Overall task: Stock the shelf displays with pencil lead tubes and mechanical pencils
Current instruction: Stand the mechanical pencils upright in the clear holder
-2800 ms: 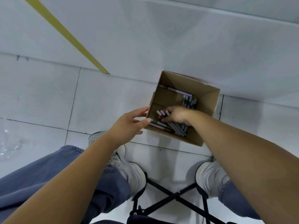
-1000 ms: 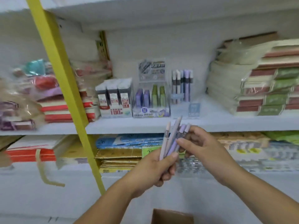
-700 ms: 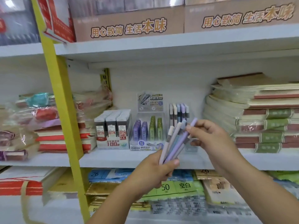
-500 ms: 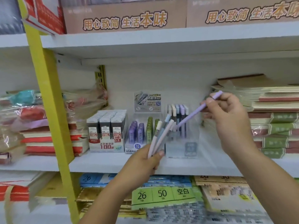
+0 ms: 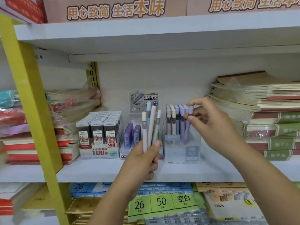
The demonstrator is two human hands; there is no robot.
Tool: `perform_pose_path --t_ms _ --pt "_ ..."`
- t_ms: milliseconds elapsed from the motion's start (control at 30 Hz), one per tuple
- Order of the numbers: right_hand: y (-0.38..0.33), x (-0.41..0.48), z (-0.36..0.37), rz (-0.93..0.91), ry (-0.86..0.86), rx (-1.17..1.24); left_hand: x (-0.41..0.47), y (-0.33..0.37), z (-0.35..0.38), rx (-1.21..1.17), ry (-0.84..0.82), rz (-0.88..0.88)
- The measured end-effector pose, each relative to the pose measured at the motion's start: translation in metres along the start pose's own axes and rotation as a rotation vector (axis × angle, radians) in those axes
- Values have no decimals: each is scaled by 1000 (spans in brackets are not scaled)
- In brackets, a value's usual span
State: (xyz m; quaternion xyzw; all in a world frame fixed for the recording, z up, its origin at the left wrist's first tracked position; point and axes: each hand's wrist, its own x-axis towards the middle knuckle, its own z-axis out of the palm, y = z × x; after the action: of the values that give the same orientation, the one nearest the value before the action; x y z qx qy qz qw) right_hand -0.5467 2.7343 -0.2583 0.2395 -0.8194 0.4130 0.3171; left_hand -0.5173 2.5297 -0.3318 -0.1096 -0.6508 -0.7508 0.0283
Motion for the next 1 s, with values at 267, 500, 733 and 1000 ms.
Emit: perform_pose_path --t_ms 267,500,733,1000 --pt "7 3 2 -23 59 -3 3 -4 3 -3 2 -8" --pt "16 6 14 25 198 -46 3 -5 3 -7 -7 -10" --pt "20 5 18 -11 156 -403 -2 0 1 -35 -48 25" --pt "-31 -2 16 165 -110 337 -3 3 10 -19 -140 53"
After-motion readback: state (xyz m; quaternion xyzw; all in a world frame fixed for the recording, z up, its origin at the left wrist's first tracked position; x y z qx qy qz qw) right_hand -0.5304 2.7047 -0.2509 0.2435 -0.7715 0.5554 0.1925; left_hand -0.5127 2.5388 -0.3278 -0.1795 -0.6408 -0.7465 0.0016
